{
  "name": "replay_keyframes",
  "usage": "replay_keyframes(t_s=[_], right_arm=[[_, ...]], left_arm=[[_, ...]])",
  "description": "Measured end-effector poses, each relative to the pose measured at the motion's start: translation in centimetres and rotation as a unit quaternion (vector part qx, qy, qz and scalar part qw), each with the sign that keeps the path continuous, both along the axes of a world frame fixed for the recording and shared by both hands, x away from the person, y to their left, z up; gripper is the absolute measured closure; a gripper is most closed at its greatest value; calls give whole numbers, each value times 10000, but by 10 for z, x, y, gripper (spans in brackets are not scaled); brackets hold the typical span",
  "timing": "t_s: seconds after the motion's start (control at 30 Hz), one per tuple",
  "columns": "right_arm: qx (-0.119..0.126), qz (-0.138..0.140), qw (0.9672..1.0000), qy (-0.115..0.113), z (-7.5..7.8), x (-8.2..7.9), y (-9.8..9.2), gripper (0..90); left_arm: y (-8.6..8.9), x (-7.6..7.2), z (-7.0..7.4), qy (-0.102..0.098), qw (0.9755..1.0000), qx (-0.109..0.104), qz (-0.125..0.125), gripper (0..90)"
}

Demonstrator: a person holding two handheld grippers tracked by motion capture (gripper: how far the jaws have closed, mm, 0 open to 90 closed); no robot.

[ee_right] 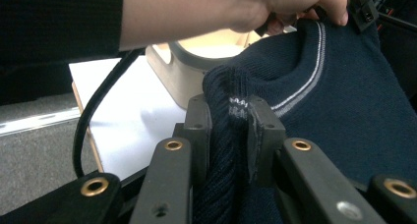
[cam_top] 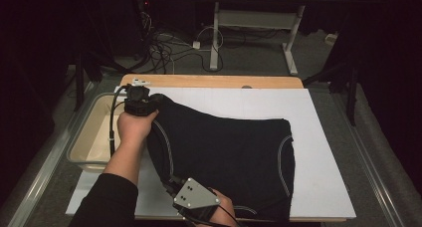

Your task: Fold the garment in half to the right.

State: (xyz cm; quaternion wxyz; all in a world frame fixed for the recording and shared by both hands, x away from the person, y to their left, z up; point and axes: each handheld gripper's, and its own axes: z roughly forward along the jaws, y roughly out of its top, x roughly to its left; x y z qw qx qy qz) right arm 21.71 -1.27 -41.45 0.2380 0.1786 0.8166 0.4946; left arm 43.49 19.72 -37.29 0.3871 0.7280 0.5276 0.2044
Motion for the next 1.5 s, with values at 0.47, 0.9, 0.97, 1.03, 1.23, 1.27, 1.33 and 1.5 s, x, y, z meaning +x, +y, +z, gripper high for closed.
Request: replay_keyframes(t_s=[0.47, 0.9, 0.97, 1.03, 1.23, 1.27, 1.33, 1.5], right_arm=[[30, -323, 9994, 147, -18, 1, -48, 748], [61, -853, 9960, 241, -33, -4, -106, 746], [47, -920, 9955, 241, -35, -5, -114, 746], [60, -1008, 9945, 267, -38, -6, -123, 746], [22, -1225, 9919, 330, -45, -9, -145, 744], [5, -1248, 9916, 332, -46, -10, -148, 744], [-2, -1316, 9907, 339, -47, -11, -154, 743], [-1, -1463, 9887, 339, -47, -14, -169, 743]], left_arm=[[-53, 8, -17, 60, 9992, 193, -343, 774], [-121, 19, -34, -22, 9964, 195, -820, 774], [-131, 21, -37, -58, 9959, 169, -892, 774], [-140, 22, -39, -71, 9955, 145, -936, 774], [-166, 26, -44, -98, 9934, 123, -1135, 773], [-169, 27, -44, -106, 9932, 90, -1157, 773], [-177, 28, -44, -123, 9925, 69, -1216, 773], [-198, 29, -45, -161, 9902, 24, -1387, 773]])
